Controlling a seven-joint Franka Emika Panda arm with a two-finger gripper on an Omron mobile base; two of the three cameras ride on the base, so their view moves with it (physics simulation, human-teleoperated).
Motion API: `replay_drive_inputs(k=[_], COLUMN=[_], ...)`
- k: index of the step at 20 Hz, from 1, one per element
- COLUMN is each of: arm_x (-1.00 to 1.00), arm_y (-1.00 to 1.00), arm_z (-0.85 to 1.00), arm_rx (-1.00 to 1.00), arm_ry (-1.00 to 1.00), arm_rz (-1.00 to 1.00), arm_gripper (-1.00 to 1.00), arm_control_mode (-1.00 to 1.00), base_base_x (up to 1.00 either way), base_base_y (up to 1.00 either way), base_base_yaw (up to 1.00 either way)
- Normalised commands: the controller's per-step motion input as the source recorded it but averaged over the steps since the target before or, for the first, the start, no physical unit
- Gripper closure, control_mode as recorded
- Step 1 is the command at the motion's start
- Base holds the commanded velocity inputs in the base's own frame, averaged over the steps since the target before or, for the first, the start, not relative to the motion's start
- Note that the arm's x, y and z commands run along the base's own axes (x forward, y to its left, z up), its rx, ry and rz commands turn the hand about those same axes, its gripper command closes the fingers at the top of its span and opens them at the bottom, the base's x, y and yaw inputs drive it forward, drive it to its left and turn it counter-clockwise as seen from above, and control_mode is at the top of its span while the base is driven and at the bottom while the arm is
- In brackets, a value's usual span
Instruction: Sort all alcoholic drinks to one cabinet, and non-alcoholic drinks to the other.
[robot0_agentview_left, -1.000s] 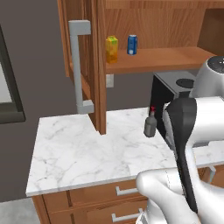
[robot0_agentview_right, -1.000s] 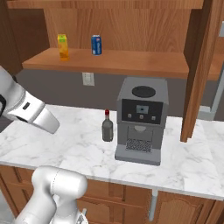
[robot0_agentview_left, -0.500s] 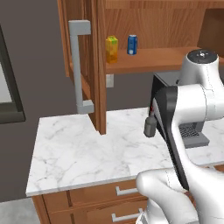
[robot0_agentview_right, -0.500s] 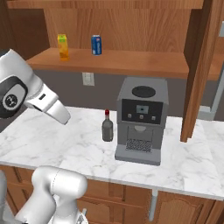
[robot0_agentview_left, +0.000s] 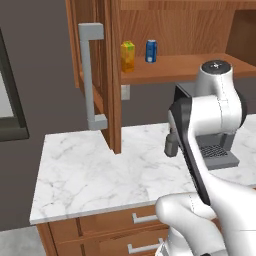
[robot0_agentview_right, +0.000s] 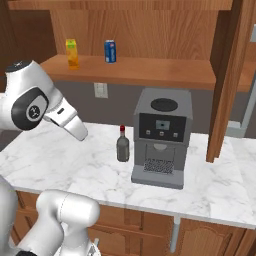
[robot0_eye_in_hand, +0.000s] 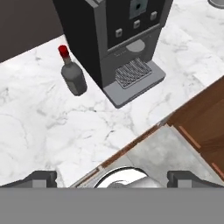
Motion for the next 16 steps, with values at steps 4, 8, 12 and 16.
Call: replay_drive_inputs(k=[4, 8, 12, 16], arm_x=[0.44, 0.38, 0.22, 0.09], arm_y=[0.00, 0.00, 0.00, 0.00], arm_z=[-0.25, -0.24, -0.21, -0.21], arm_rx=[0.00, 0.00, -0.03, -0.08], arm_ry=[-0.03, -0.04, -0.05, -0.05], arm_rz=[-0.12, -0.13, -0.13, -0.13], arm_gripper=[-1.00, -1.00, -1.00, -1.00], arm_control_mode=[-1.00, -1.00, -1.00, -1.00], base_base_x=[0.00, 0.00, 0.00, 0.00], base_base_y=[0.00, 0.00, 0.00, 0.00], base_base_yaw=[0.00, 0.00, 0.00, 0.00])
